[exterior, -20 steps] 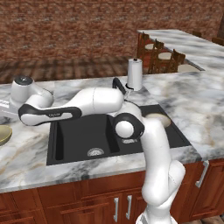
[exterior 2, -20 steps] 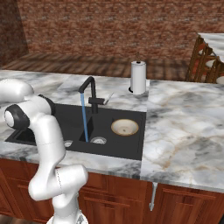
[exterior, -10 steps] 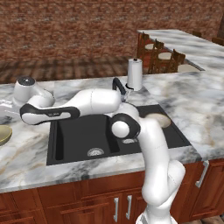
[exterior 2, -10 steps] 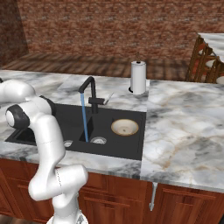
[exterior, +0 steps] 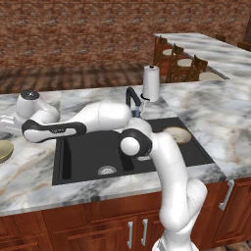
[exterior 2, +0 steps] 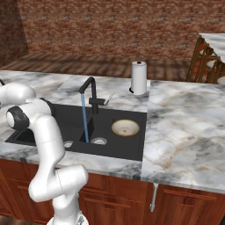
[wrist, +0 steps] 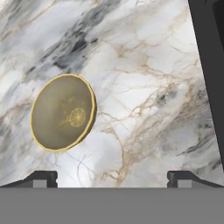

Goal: Rinse each bowl for a few seconds and place them down in the sink or on the counter.

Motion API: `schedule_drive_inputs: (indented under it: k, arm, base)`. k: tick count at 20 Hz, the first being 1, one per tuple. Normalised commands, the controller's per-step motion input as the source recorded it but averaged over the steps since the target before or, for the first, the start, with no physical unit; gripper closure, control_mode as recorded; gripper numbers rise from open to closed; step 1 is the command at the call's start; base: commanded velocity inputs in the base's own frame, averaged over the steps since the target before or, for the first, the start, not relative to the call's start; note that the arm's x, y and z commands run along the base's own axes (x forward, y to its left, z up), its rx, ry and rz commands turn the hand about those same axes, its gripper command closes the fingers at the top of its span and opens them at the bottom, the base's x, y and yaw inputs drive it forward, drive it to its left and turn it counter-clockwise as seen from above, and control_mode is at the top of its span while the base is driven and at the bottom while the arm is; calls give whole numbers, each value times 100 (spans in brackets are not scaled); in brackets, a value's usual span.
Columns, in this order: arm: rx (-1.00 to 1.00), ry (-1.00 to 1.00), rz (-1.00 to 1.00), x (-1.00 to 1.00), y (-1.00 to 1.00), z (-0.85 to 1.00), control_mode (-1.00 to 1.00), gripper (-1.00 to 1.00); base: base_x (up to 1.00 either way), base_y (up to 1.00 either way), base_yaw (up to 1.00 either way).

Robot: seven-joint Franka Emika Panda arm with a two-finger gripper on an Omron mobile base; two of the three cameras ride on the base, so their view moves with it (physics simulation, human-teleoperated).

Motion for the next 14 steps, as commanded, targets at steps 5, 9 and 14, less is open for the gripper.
schedule_drive_inputs:
  k: [5,9,14]
  arm:
    - [1,0,1,14,14,-17,-100,-100]
    - [0,0,1,16,10,-10,-100,-100]
    - [0,0,0,16,14,-5,-100,-100]
  base:
    - [0,0,0]
    - [0,0,0]
    - [0,0,0]
